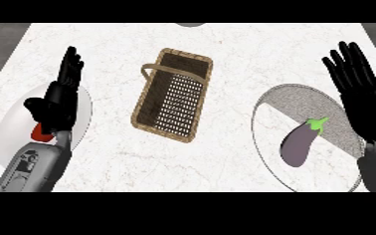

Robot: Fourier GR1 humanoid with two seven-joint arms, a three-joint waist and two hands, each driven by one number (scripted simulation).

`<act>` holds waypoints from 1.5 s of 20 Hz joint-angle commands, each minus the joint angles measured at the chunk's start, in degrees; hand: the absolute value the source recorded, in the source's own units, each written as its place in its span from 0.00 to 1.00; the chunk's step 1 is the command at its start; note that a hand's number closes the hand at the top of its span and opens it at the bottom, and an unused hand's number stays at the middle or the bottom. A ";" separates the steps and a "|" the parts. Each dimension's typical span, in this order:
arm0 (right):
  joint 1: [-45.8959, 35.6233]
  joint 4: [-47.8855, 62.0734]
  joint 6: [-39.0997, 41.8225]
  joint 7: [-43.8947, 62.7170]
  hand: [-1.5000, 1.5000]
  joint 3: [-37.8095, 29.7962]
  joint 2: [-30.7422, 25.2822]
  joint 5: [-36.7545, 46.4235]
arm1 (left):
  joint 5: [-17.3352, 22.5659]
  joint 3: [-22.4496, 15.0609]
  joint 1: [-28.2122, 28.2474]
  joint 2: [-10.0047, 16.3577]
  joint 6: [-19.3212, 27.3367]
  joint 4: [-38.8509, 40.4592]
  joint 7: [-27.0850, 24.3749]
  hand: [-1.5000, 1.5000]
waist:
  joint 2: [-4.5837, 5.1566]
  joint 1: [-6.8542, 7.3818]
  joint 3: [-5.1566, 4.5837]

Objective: Pick the eggplant from the placemat and place it in the basket

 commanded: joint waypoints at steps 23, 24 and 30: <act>-6.20 -14.83 8.76 16.30 0.00 -4.05 -12.66 3.43 | 7.08 4.45 4.55 6.39 -13.92 2.16 13.41 0.50 | -1.92 -1.89 -0.77; -6.02 -13.53 9.32 16.95 0.00 -4.02 -15.38 6.48 | 7.37 4.07 4.67 5.43 -13.42 1.43 14.00 0.50 | -1.83 -1.63 -0.75; -11.58 -5.18 15.52 28.54 0.00 -9.33 -32.54 10.61 | 7.05 3.07 4.79 4.62 -13.64 0.02 14.59 0.50 | -1.46 -0.40 -0.71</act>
